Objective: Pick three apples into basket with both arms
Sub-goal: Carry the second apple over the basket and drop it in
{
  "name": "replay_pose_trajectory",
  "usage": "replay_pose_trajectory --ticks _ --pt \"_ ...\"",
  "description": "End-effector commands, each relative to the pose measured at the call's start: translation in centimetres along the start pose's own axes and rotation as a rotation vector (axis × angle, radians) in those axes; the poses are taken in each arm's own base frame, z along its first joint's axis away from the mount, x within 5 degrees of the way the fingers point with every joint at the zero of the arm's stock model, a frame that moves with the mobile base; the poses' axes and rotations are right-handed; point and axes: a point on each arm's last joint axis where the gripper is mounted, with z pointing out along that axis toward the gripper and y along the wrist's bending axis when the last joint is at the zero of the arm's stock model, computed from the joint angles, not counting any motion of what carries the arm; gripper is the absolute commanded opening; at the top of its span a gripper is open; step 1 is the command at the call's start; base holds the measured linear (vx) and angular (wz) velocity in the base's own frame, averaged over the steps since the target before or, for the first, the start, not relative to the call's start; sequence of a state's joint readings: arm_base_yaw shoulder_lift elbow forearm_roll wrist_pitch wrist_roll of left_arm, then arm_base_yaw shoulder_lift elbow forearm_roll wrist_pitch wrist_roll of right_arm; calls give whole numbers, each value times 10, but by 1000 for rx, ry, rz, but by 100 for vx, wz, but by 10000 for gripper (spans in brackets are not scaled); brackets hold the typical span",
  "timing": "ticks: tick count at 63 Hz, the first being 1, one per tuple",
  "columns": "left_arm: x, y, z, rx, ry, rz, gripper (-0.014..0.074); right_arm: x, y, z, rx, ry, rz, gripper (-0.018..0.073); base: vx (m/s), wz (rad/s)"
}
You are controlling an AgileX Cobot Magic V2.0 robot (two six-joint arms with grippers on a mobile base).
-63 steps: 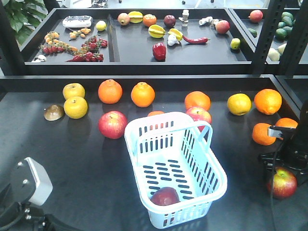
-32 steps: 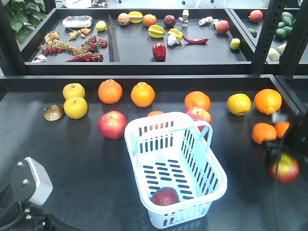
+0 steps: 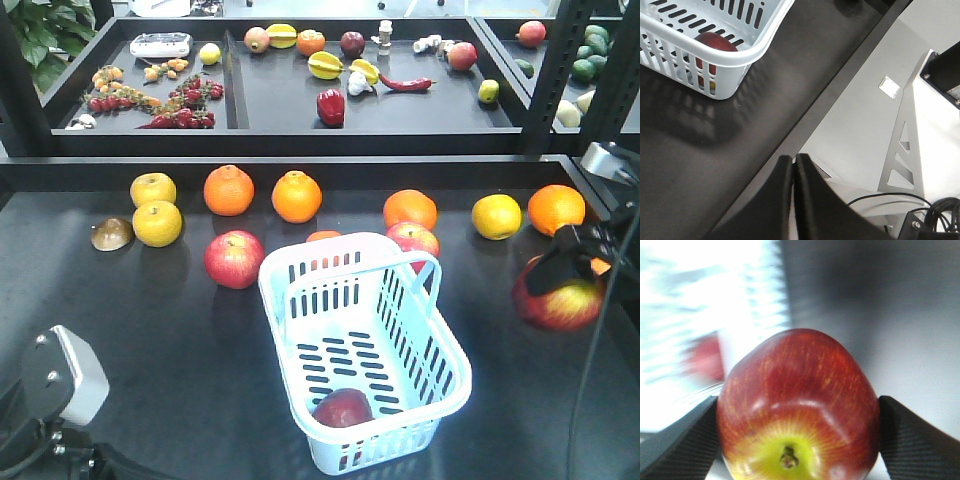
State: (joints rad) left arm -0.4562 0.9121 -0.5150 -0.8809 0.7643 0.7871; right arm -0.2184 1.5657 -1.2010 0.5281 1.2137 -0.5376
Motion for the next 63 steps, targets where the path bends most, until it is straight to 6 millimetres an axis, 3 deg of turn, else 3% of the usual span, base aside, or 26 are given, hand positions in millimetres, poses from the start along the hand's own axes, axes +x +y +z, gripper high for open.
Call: replay_pose_trajectory --ticks 1,11,26,37,50,54,63 --pt "-10 -4 -5 9 -68 -22 -6 15 27 -18 -96 -113 -68 -1 0 0" --pt "-10 -4 -5 9 -68 -22 -6 30 60 -3 -208 -176 -168 3 0 0" --pt "-11 -4 -5 7 -71 -22 -6 20 116 40 -189 -236 -349 63 0 0" --pt "-10 -4 -5 9 -68 -23 -6 14 138 67 -158 -273 -425 302 0 0" --pt "-10 -4 -5 10 -68 -24 -6 11 139 72 -138 -300 -422 668 0 0" --pt "-10 -4 -5 10 -68 -24 -6 11 139 72 -134 -300 -427 727 0 0" --pt "-10 -4 -5 10 -68 -24 -6 11 139 72 -132 -299 -430 722 0 0"
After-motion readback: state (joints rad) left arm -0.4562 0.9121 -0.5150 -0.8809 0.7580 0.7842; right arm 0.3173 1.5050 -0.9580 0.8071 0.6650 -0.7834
